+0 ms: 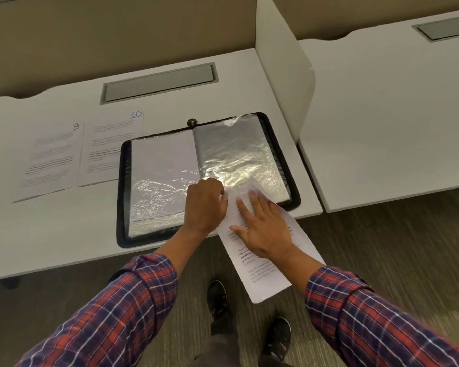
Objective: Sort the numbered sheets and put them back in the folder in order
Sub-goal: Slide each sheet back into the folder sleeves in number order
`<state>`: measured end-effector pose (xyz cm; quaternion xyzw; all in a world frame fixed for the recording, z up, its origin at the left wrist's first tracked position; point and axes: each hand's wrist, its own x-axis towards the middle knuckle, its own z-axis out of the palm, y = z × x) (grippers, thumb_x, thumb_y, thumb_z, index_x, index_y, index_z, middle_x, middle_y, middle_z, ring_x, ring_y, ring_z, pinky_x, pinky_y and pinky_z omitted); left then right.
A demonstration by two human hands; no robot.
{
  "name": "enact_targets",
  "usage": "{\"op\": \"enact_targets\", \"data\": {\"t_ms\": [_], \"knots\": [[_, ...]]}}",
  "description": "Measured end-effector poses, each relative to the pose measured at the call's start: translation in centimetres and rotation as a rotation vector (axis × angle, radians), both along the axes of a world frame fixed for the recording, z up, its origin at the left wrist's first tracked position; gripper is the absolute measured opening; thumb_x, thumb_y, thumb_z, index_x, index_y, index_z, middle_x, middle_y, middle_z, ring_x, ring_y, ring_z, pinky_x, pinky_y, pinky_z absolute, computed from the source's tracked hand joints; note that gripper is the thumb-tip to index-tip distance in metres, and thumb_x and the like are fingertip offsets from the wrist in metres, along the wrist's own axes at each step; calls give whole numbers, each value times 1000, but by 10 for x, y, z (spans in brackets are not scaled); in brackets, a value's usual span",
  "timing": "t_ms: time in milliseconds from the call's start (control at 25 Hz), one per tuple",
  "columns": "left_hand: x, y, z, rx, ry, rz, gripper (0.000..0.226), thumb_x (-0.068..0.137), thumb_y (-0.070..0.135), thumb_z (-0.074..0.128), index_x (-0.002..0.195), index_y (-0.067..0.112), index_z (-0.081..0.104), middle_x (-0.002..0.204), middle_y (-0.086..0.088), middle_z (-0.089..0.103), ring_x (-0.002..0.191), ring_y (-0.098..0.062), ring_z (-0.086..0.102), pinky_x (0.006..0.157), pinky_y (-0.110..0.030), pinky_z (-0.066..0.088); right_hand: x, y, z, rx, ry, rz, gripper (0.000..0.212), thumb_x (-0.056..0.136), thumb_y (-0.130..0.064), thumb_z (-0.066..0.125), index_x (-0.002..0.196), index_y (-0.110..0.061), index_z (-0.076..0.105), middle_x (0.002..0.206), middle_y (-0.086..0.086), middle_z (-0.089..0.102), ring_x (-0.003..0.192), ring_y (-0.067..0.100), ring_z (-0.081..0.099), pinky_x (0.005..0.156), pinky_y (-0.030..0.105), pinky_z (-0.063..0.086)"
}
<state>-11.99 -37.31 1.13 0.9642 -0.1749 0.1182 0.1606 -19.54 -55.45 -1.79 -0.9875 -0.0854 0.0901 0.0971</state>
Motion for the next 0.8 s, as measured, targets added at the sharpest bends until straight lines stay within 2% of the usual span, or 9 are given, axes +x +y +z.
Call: {"op": "enact_targets", "data": {"t_ms": [160, 280, 400, 480, 560, 640, 800], "knots": [[-9, -6, -4, 89, -64, -106, 11, 95, 26, 64, 97, 15, 64, 94, -2, 63, 89, -21, 57, 81, -38, 45, 11, 16, -5, -52, 12, -40, 82, 101, -74, 9, 166, -27, -6, 174, 17, -3, 160, 38, 2, 124, 59, 6], [-18, -6, -10, 120, -45, -100, 11, 93, 21, 61, 99, 15, 67, 97, -3, 65, 91, -22, 57, 82, -39, 46, 18, 20, -6, -47, -14, -85, 79, 101, -68, 6, 167, -26, -2, 174, 18, -3, 159, 40, 11, 122, 60, 10], [-28, -2, -10, 99, -90, -43, 4, 89, 17, 62, 89, 15, 66, 88, -1, 63, 82, -22, 53, 75, -39, 41, 23, 27, -6, -33, -26, -175, 79, 103, -67, 10, 168, -24, 0, 173, 22, 4, 159, 41, 11, 123, 57, 4], [-31, -1, -8, 82, -121, -21, 6, 89, 15, 61, 85, 15, 66, 85, -1, 62, 80, -22, 51, 73, -38, 38, 27, 34, -8, 1, -3, -209, 80, 104, -67, 16, 167, -21, -5, 172, 23, -4, 159, 43, 2, 126, 58, -3], [-34, -1, -7, 64, -143, -21, 9, 91, 14, 61, 83, 15, 65, 84, -2, 62, 78, -22, 50, 73, -38, 36, 30, 39, -11, -2, -25, -145, 82, 103, -66, 21, 167, -23, -5, 172, 22, -8, 159, 45, -4, 126, 65, 0], [-33, 0, -7, 55, -147, -27, 9, 94, 15, 61, 87, 14, 67, 90, -3, 65, 81, -22, 52, 75, -38, 36, 34, 42, -12, -20, -35, -44, 80, 100, -71, 19, 166, -33, -5, 173, 19, -4, 158, 49, -4, 122, 71, 4], [-29, 3, -10, 55, -125, -63, 12, 99, 18, 60, 93, 16, 69, 103, -4, 69, 89, -22, 55, 79, -37, 38, 47, 41, -6, -55, -11, 28, 76, 97, -75, 15, 163, -43, -7, 174, 14, 2, 157, 49, 3, 116, 72, 9]]}}
